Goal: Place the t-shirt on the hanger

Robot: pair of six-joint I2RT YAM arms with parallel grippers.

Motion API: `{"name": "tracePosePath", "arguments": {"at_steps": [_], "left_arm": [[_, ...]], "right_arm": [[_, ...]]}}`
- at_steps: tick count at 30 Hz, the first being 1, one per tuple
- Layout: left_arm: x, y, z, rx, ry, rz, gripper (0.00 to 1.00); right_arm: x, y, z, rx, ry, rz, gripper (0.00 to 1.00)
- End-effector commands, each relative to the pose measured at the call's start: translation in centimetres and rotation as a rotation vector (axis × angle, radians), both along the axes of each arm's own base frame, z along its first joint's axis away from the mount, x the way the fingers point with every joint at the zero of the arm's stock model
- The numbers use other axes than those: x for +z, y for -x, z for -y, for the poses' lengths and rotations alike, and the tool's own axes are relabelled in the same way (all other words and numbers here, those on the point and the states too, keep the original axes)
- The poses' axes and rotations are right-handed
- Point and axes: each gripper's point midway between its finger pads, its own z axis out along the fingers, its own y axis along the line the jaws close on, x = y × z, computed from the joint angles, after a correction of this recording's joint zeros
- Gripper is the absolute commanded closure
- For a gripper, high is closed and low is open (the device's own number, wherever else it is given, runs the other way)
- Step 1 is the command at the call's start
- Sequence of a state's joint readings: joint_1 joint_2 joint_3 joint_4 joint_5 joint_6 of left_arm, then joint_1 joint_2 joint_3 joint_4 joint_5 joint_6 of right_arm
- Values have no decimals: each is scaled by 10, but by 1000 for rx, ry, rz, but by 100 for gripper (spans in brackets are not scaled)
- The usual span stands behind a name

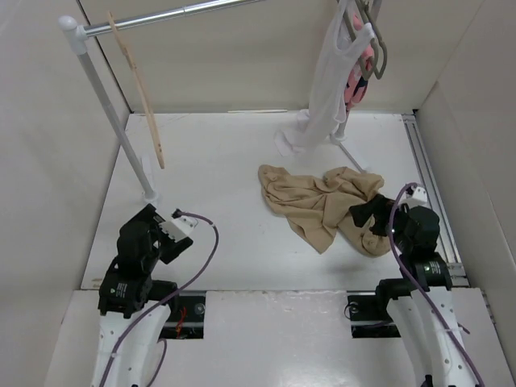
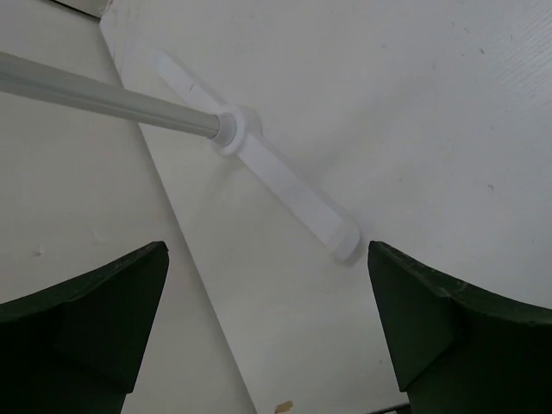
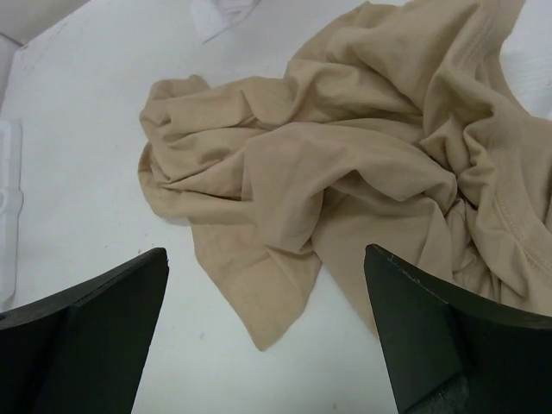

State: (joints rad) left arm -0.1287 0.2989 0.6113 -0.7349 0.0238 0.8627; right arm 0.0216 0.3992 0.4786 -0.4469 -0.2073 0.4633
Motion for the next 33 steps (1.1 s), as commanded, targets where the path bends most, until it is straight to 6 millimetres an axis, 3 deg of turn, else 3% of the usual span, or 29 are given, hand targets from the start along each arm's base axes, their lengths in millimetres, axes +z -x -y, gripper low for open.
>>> {"name": "tracePosePath", "arguments": {"at_steps": [1,6,9,11,12,14,15,16,17,18,20,22,24,25,28,29,31,32,33], "left_arm": [[18,9,-9,56,6,32,0],[25,15,-6,-45,-84,3,0],[58,24,24,-188,15,23,0],[98,37,42,-264,99,97,0],[111,45,59,-341,163,117,0],[141,64,74,-424,222,206,0],[167,84,84,-501,241,298,0],[180,95,88,-518,271,342,0],[194,103,89,-523,299,394,0],[222,112,89,-528,323,501,0],[249,124,82,-456,436,591,0],[297,136,66,-359,547,768,0],[324,135,55,-288,626,841,1],[349,130,42,-206,698,906,6],[383,117,23,-96,742,975,12],[388,94,23,-62,750,941,12],[399,79,26,-53,788,911,13],[412,81,28,-65,828,911,13],[415,56,37,-55,890,845,13]], "right_arm": [[29,-14,-4,29,25,140,0],[19,-23,0,11,44,66,0],[12,-29,1,23,72,2,0],[-1,-33,9,5,123,-85,0],[-7,-34,13,-7,148,-115,0],[-17,-35,18,-7,184,-186,0],[-19,-35,18,-6,185,-203,0],[-22,-35,18,0,194,-213,0],[-23,-35,18,1,195,-227,0],[-22,-35,18,-4,185,-229,0],[-18,-37,17,-17,164,-212,0],[-15,-36,14,-37,130,-189,0],[-9,-35,13,-52,102,-158,0],[-8,-35,12,-63,81,-150,0],[-3,-32,11,-77,50,-133,0],[-4,-33,13,-88,55,-132,0],[3,-32,14,-88,55,-129,0],[7,-33,14,-88,54,-120,0],[9,-33,17,-106,62,-121,0]]}}
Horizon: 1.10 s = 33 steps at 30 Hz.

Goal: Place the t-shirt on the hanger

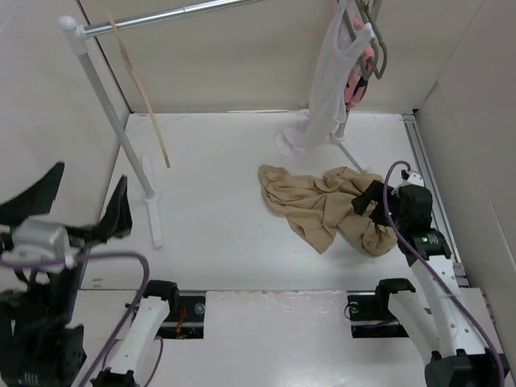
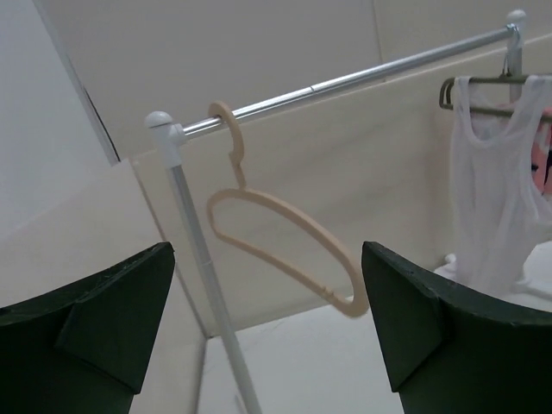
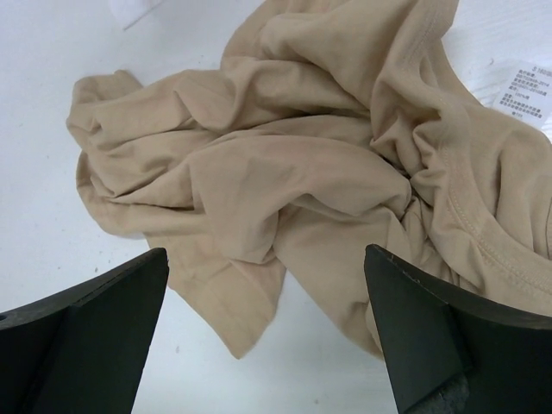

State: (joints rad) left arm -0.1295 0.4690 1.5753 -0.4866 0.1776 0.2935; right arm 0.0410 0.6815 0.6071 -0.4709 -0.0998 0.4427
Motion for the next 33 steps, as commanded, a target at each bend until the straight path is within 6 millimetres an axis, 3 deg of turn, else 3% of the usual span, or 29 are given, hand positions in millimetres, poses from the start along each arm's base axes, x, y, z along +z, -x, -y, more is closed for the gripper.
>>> {"name": "tracePosePath", "arguments": {"at_steps": [1,3,6,7,10,13,14,16,17,20,22,26,27,30,31,33], "left_arm": [[29,-56,5,-39,205,-78,13],[41,-81,15,-90,283,-138,13],[51,-101,22,-122,334,-175,13],[43,-125,20,-93,357,-221,13],[45,-158,16,-49,397,-238,13],[44,-178,18,-44,395,-261,10],[37,-194,16,-10,404,-288,8],[23,-208,8,54,409,-327,6],[8,-220,3,96,400,-367,4],[-23,-234,5,118,374,-443,4],[-33,-237,-2,162,362,-451,7],[-57,-246,-4,191,342,-503,28],[-65,-249,-3,195,338,-522,39],[-69,-245,-2,183,324,-528,58],[-70,-243,-2,183,324,-528,71],[-67,-239,-2,181,326,-518,80]], "right_arm": [[21,-7,3,-37,-3,39,0],[28,-15,6,-33,28,38,0],[30,-29,6,-1,65,15,0],[28,-32,6,5,74,5,0],[18,-40,2,46,86,-44,0],[10,-44,0,59,89,-65,0],[13,-46,0,59,89,-53,0],[9,-46,0,59,89,-56,0],[9,-46,0,59,89,-56,0],[3,-45,1,65,97,-64,0],[2,-44,1,64,97,-56,0],[-5,-50,-1,74,91,-65,0],[-8,-50,-3,81,86,-74,0],[-11,-56,-7,98,75,-83,0],[-14,-56,-7,99,74,-92,0],[-17,-56,-8,113,76,-102,0]]}}
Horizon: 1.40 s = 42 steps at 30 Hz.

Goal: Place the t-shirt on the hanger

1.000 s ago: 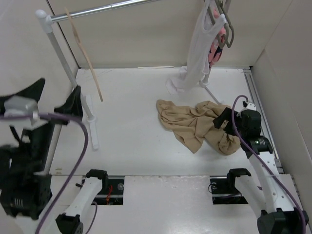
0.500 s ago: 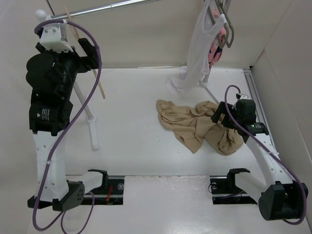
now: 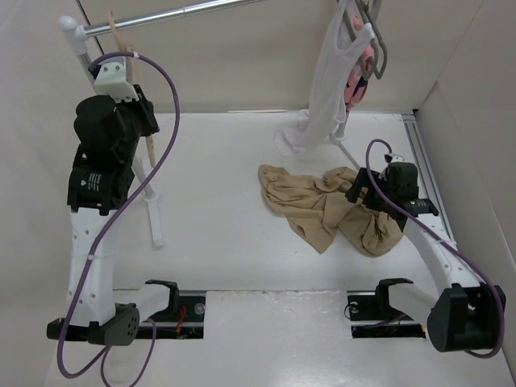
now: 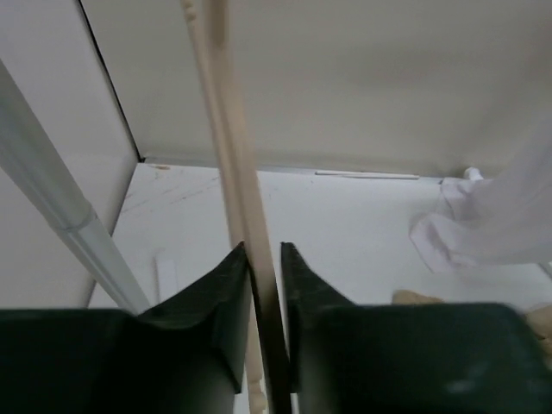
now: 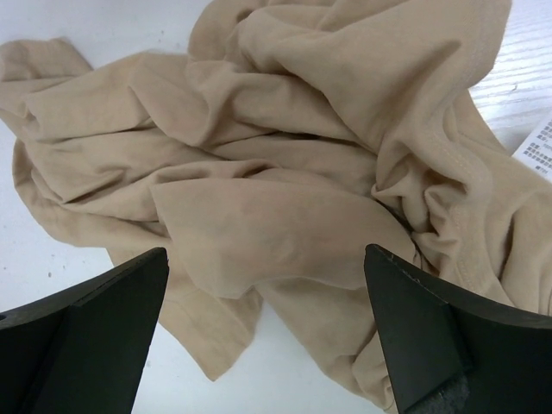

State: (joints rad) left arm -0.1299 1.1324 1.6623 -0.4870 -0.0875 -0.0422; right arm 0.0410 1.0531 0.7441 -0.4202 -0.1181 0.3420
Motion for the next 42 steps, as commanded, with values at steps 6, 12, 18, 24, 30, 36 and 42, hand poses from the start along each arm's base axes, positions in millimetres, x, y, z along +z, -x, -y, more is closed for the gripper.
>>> {"name": "tracePosePath", "arguments": {"at_steps": [6,12,18,24,30,36,42], "left_arm": [[48,38,-9,15,-22,196,100],[83,65,-9,-19,-150,395,100],[64,83,3,-127,-318,395,100],[-19,106,23,-309,-387,191,100],[-88,141,32,-451,-478,71,100],[-119,144,29,-464,-499,-5,100],[-123,130,29,-437,-460,-14,100]], "right_arm": [[9,-13,-6,54,8,60,0],[15,-15,-4,52,21,80,0],[24,-20,-5,52,20,98,0],[24,-19,9,-7,71,73,0],[25,-26,31,-109,151,33,0],[-1,-32,5,2,98,-36,0],[-44,-8,-65,184,25,-123,58]]}}
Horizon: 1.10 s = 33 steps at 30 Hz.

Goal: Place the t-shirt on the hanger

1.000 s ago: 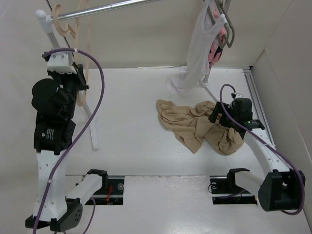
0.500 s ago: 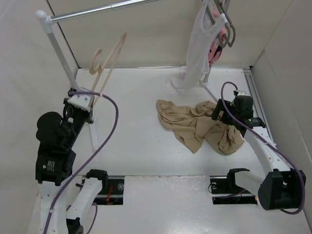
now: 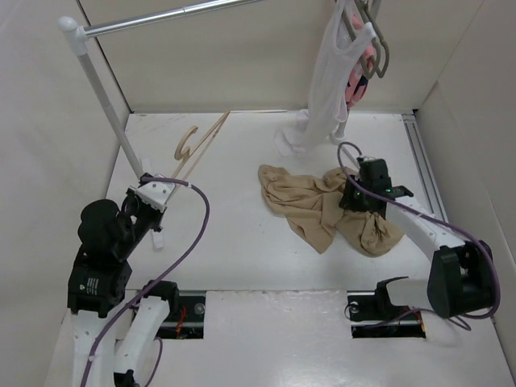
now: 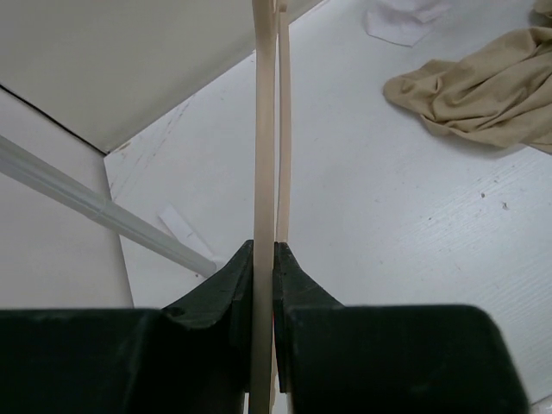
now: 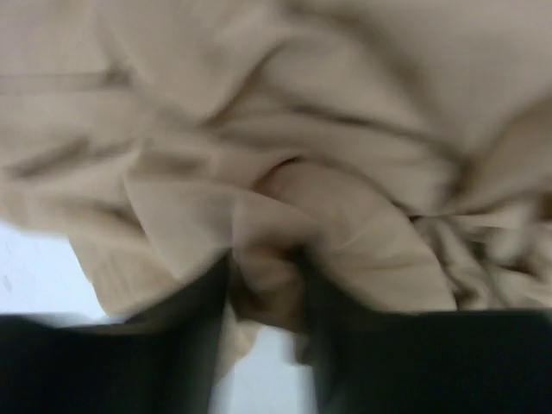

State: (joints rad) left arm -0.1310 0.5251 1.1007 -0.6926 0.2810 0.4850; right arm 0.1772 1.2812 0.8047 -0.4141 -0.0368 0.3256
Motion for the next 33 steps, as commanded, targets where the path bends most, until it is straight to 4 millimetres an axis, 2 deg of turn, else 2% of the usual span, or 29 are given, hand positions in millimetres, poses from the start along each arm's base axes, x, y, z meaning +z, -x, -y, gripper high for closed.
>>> {"name": "tracePosePath", "arguments": {"at_steps": [1,2,3,4,6,7,8,9,11,13,14,15,16,17,19,20,21,23,24,27,28,29,30,31,33], "left_arm": [[8,-17,5,2,40,44,100],[7,-20,4,14,52,47,100],[6,-23,5,17,64,48,100],[1,-26,6,22,84,36,100],[9,-32,3,56,114,73,100],[8,-34,1,70,122,73,100],[12,-40,-3,111,151,85,100],[13,-44,-6,132,160,84,100],[12,-49,-9,159,164,80,100],[16,-52,-13,193,178,87,100],[17,-55,-13,193,178,88,100],[17,-55,-16,208,176,90,100],[20,-56,-16,207,179,102,100],[20,-56,-16,207,179,102,100],[15,-57,-12,184,171,92,100],[11,-57,-10,169,162,82,100],[11,-57,-7,151,155,84,100],[-5,-57,2,93,140,49,100],[-10,-57,6,69,133,39,100],[-27,-47,23,-57,93,-6,100],[-31,-43,28,-100,79,-19,100],[-40,-36,33,-144,62,-55,100],[-44,-29,43,-235,31,-56,100],[-44,-24,48,-274,19,-58,100],[-53,-10,59,-379,4,-94,100]], "right_arm": [[-2,3,-53,129,-96,25,76],[0,4,-71,186,-113,39,91],[6,12,-109,301,-135,68,100],[11,9,-129,389,-111,85,100],[23,16,-176,564,-118,119,100],[36,24,-220,733,-105,178,100],[45,32,-243,826,-107,216,100],[56,59,-280,970,-132,258,100],[77,72,-319,1119,-144,351,100],[86,91,-344,1226,-185,378,99],[88,98,-360,1273,-190,390,94],[85,99,-362,1283,-195,375,84],[81,107,-365,1309,-209,357,62],[81,107,-365,1309,-209,357,31],[77,110,-357,1278,-208,335,4],[77,104,-350,1229,-177,342,0],[79,106,-336,1192,-163,349,0],[81,99,-315,1063,-127,346,0],[81,90,-299,994,-115,338,0],[82,82,-252,796,-129,299,1],[78,76,-223,704,-126,275,4],[76,73,-208,623,-158,244,6],[72,70,-193,557,-164,225,10],[65,59,-166,452,-158,200,24],[51,61,-135,323,-184,152,42]]}}
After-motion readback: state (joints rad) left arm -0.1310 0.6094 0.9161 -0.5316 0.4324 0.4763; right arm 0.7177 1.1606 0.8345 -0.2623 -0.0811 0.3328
